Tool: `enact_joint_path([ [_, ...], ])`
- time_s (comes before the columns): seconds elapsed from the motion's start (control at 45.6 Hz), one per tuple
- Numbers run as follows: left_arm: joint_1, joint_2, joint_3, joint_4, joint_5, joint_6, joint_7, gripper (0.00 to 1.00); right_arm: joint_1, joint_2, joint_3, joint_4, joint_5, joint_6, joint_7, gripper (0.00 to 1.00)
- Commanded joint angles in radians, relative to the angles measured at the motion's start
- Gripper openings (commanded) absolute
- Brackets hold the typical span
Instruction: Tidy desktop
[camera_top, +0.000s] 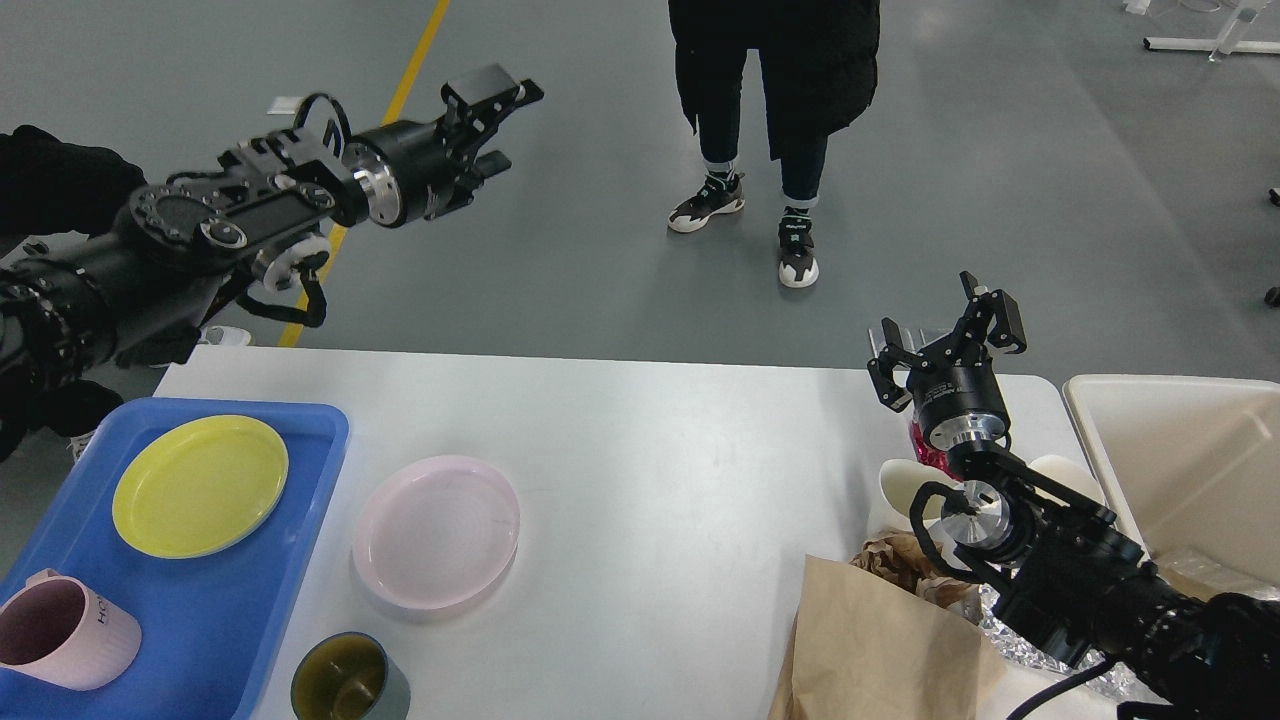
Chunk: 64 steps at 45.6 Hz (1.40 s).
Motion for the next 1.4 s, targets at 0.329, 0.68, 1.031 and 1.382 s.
enact_joint_path([
  [0.329,0.049,0.057,0.089,0.000,0.003,0.000,0.000,0.96,0.000,0.000,0.000,0.000,0.000,0.000,0.000,1.00],
  [0.68,-0.098,-0.223,0.822,-0.014,0.013,-0.096,-0.002,0.96,0.001,0.000,0.000,0.000,0.000,0.000,0.000,1.00],
  [1.031,-0.245,-0.368,1.332,-0.112,0.013,-0.334,-0.003,0.96,0.001,0.000,0.000,0.000,0.000,0.000,0.000,1.00],
  [1.382,-0.291,-0.403,1.234,-0.149,0.012,-0.337,-0.003,0.96,0.001,0.000,0.000,0.000,0.000,0.000,0.000,1.00],
])
